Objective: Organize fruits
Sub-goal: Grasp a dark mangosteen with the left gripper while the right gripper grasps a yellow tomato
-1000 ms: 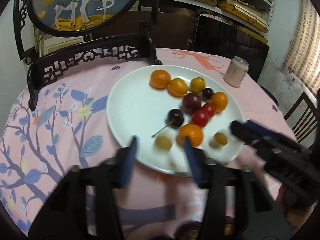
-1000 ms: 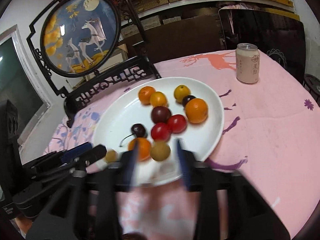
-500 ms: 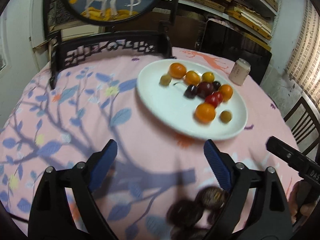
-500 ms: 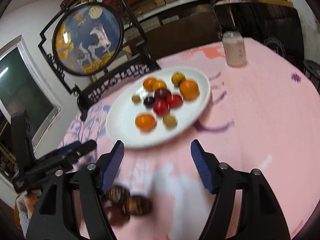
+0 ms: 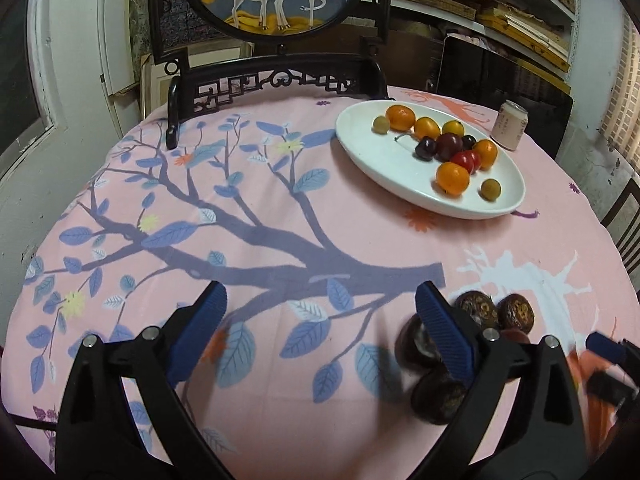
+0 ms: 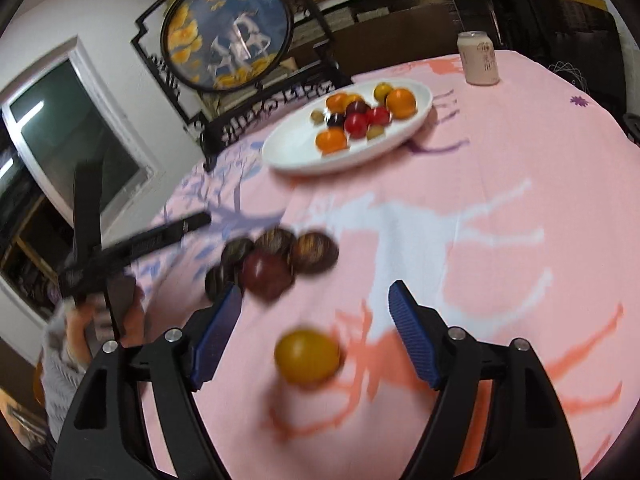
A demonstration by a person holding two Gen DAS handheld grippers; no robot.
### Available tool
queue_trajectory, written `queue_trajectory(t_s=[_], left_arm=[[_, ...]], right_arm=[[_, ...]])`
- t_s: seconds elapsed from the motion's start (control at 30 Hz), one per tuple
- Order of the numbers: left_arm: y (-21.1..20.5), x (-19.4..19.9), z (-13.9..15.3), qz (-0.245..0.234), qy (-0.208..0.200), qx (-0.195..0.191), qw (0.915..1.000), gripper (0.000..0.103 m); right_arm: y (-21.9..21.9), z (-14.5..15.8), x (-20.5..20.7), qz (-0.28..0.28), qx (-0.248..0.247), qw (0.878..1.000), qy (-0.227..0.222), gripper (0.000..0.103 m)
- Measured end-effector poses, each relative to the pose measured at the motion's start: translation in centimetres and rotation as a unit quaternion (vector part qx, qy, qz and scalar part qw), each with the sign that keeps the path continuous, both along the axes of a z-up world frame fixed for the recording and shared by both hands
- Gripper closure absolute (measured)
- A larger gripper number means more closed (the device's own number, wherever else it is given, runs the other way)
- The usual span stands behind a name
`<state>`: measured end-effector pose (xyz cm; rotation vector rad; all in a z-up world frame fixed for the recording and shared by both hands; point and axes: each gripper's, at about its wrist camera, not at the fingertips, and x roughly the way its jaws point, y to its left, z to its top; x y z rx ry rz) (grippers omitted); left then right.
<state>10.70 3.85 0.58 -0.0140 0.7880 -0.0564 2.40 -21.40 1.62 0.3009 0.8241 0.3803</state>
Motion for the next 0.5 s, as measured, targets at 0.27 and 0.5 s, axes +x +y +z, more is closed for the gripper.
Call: queue_trajectory(t_s=[0.27,0.5], left_arm=[[-0.6,-3.6,0.0,-0.032,-0.012,0.008,0.9994,0.006],[-2.1,-6.0,-0.5,-0.088,-0.010,0.016,0.9959,0.006]], right_arm=[[1.8,-1.3,-1.0,0.041,-0.026,0.998,0.033,0.040],[2.7,-2.0,-0.1,0.046,-0.051,0.996,0.056,0.064]])
